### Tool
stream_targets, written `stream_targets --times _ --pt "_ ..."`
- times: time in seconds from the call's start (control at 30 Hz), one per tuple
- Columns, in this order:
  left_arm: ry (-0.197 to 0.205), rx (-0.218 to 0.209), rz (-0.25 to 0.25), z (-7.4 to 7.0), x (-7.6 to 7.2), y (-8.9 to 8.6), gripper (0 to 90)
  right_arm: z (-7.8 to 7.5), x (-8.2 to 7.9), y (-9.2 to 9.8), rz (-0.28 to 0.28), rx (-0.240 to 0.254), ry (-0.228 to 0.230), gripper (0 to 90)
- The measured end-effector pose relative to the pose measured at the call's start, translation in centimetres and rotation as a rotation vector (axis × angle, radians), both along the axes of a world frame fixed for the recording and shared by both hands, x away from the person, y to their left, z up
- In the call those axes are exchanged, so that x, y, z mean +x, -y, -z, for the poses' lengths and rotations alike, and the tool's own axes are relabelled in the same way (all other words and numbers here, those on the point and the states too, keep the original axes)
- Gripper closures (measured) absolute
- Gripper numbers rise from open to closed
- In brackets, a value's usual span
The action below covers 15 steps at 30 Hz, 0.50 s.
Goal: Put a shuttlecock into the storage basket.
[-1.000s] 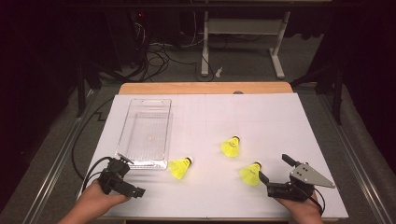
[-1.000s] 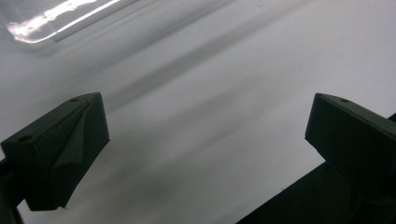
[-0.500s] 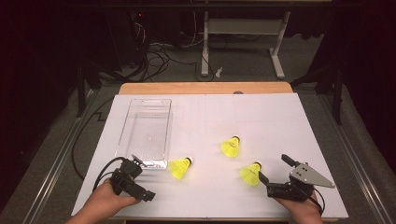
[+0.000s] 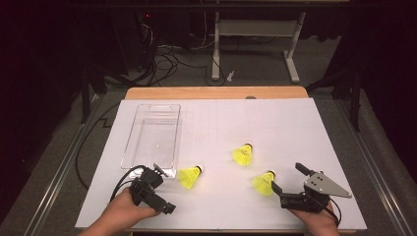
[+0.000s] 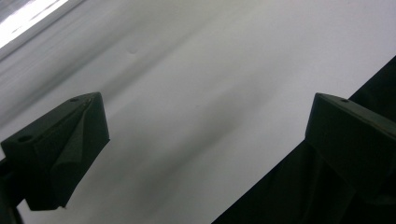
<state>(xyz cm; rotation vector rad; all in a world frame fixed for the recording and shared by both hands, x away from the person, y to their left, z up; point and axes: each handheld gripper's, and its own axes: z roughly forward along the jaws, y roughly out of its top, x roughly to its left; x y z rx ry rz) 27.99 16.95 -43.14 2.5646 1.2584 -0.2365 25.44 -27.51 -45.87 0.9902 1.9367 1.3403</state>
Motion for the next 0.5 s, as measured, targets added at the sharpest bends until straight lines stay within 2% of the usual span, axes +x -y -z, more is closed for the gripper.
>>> stream_targets --times 0.5 --pt "0.008 -0.011 0.041 -0.3 0.5 2.5 0.7 0.0 0.0 0.0 -0.004 0.003 0.003 0.4"
